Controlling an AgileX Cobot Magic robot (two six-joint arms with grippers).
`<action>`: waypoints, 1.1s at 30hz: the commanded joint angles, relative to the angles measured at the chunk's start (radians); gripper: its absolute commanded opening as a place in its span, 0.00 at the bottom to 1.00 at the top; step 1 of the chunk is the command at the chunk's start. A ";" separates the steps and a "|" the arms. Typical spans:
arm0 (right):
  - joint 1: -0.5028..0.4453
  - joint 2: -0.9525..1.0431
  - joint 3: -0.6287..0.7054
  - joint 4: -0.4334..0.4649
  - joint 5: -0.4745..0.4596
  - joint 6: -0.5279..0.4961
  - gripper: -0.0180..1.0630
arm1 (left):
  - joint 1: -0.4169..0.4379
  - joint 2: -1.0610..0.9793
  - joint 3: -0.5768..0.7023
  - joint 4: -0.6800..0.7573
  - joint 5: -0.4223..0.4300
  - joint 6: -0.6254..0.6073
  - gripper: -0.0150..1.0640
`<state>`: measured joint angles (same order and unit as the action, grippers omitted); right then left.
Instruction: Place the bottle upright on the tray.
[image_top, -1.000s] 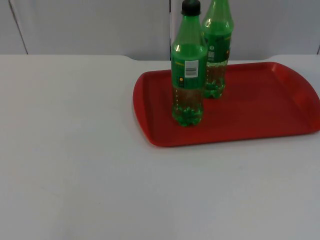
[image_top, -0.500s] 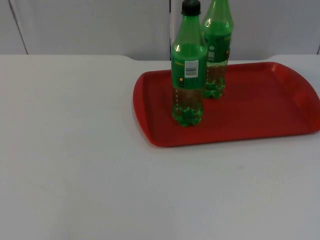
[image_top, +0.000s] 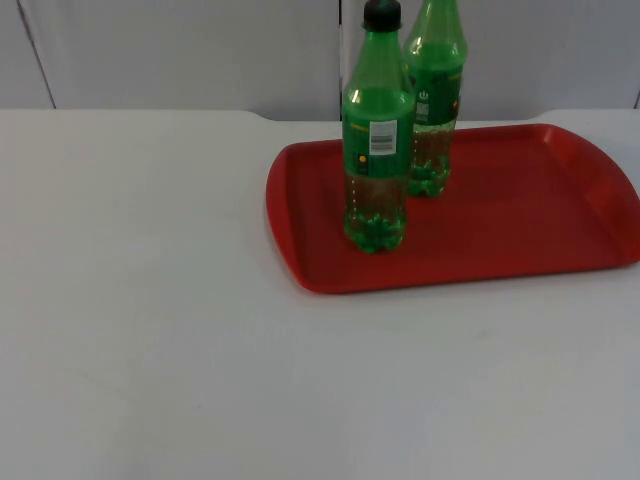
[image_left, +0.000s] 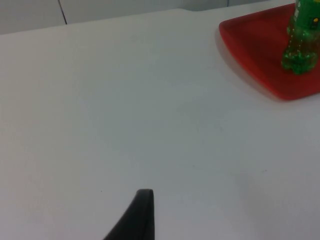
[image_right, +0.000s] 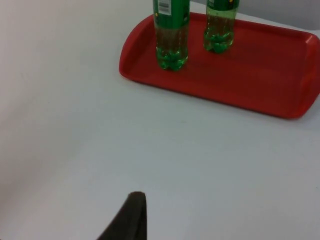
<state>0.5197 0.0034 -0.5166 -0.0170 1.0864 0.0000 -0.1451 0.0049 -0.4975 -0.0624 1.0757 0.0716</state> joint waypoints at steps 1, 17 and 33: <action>-0.046 -0.003 0.002 0.001 -0.008 -0.008 0.99 | -0.005 -0.005 0.003 -0.005 -0.001 0.001 0.99; -0.419 -0.003 0.002 0.001 -0.008 0.000 0.99 | -0.005 -0.005 0.003 -0.005 -0.001 0.001 0.99; -0.452 -0.003 0.002 0.004 -0.008 0.000 0.99 | -0.005 -0.005 0.003 -0.005 -0.001 0.001 0.99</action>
<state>0.0703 0.0034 -0.5166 -0.0170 1.0847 0.0000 -0.1451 0.0049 -0.4975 -0.0624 1.0757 0.0716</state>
